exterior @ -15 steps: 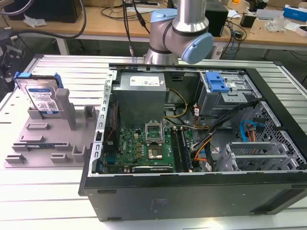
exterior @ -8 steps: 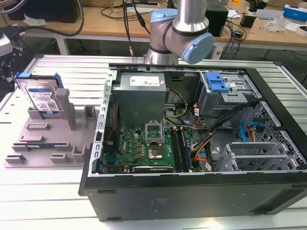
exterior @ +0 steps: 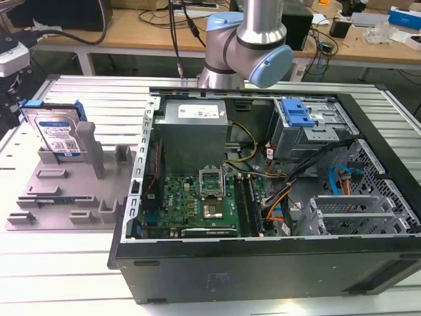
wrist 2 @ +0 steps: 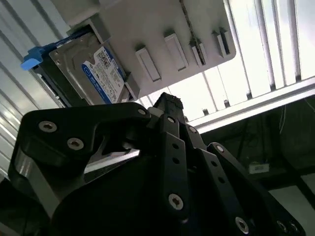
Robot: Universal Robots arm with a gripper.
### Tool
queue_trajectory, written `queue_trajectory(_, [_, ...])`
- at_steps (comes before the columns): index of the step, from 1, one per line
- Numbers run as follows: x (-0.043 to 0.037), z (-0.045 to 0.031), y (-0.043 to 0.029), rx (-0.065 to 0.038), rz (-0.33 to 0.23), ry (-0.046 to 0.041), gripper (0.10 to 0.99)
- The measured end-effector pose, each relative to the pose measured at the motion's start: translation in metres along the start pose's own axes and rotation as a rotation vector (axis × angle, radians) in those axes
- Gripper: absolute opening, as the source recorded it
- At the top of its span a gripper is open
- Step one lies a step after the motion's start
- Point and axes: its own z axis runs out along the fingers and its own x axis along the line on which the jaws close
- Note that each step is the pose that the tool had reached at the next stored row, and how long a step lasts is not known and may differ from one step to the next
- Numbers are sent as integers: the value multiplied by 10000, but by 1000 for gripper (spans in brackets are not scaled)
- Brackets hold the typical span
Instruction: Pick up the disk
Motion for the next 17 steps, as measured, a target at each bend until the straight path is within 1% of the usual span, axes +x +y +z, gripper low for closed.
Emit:
queue_trajectory(2, [-3, 0, -2, 1, -698, 27, 106])
queue_trajectory(3, [-5, 0, -4, 1, -1136, 43, 106])
queue_trajectory(6, [-10, 0, -7, 1, -1856, 71, 114])
queue_trajectory(8, [-15, 0, -11, 1, -2437, 92, 235])
queue_trajectory(11, [-21, 0, -15, 1, -2990, 113, 416])
queue_trajectory(12, [-23, 0, -17, 1, -3134, 118, 416])
queue_trajectory(13, [-30, 0, -22, 1, -3405, 129, 482])
queue_trajectory(14, [-36, 1, -26, 1, -3704, 139, 482])
queue_trajectory(15, [-38, 1, -27, 1, -3813, 143, 482])
queue_trajectory(17, [-41, 2, -30, 3, -4302, 162, 482])
